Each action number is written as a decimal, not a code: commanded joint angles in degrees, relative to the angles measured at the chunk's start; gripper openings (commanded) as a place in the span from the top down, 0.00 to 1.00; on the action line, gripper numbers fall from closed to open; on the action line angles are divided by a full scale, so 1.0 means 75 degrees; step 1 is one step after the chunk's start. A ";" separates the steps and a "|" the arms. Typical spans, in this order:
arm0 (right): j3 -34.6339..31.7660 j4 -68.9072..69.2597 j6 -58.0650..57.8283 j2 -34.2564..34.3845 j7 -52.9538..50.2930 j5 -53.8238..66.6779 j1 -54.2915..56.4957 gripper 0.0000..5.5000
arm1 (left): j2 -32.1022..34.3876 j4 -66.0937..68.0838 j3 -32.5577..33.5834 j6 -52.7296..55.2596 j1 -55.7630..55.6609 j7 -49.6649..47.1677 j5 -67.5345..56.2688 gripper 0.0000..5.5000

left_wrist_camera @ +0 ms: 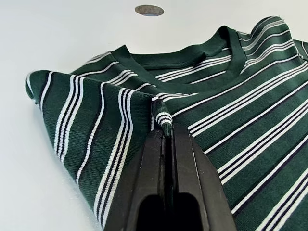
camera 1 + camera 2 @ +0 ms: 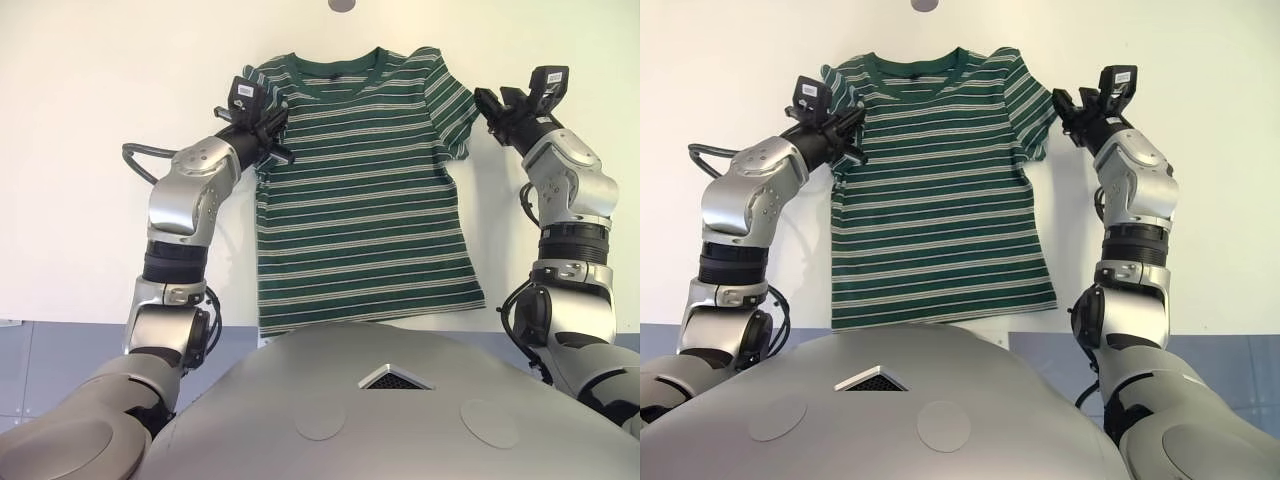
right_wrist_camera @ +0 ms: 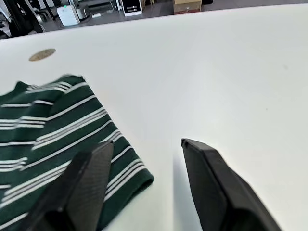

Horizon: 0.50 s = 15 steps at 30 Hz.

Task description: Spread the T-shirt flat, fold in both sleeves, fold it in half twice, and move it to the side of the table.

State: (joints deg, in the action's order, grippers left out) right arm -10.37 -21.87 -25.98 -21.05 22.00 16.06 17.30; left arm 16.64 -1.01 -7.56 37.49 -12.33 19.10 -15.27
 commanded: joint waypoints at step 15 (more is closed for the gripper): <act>0.0543 0.1402 -0.0280 0.0156 0.0095 -0.0161 -0.0319 1.00 | 0.0705 -0.3877 0.0870 -0.0410 0.2189 0.0385 -0.0183 0.64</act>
State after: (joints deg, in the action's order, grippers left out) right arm -7.44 -14.75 -27.88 -19.43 22.60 15.65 15.09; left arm 20.15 -27.19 -2.20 34.32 1.19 22.09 -17.43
